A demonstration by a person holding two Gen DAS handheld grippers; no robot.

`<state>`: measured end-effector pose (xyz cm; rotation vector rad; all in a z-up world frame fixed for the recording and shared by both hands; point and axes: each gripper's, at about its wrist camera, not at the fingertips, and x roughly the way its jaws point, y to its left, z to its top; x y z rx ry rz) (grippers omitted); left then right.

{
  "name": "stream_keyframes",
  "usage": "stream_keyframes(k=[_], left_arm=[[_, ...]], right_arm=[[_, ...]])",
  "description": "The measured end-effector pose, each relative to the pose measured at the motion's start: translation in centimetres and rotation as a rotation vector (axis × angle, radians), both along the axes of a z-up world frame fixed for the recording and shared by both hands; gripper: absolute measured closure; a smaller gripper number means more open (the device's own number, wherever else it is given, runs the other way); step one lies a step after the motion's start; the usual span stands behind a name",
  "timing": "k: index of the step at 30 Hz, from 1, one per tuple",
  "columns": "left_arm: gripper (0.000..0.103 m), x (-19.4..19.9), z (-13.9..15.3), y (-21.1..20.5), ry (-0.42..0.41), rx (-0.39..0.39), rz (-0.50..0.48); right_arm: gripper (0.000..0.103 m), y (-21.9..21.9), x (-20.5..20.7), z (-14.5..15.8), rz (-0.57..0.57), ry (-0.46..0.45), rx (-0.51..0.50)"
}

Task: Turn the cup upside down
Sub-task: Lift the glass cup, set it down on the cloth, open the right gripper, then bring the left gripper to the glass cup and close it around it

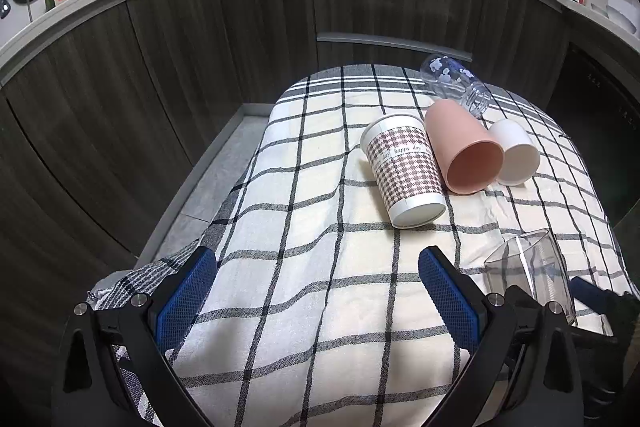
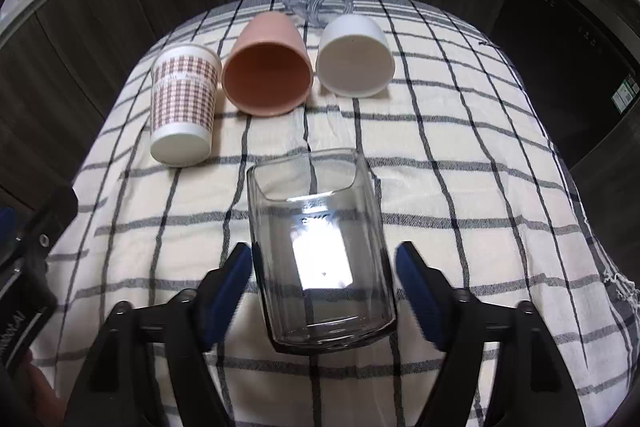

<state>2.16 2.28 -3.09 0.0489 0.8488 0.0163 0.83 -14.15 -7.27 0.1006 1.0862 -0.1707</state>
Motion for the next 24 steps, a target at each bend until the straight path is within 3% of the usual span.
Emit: stream_keyframes(k=[5, 11, 18, 24], left_arm=[[0.000, -0.4, 0.4, -0.4, -0.016, 0.002, -0.010], [0.000, -2.4, 1.4, -2.9, -0.077, -0.026, -0.063], [0.000, -5.5, 2.5, -7.8, -0.171, -0.062, -0.142], [0.000, -7.1, 1.5, -11.4, -0.190, -0.071, -0.194]], right_arm=[[0.019, -0.6, -1.0, 1.7, 0.005, -0.048, 0.026], [0.019, -3.8, -4.3, 5.7, -0.030, -0.195, 0.046], [0.019, -7.6, -7.5, 8.9, -0.081, -0.315, -0.056], [0.019, -10.1, -9.1, 9.2, -0.115, -0.350, -0.110]])
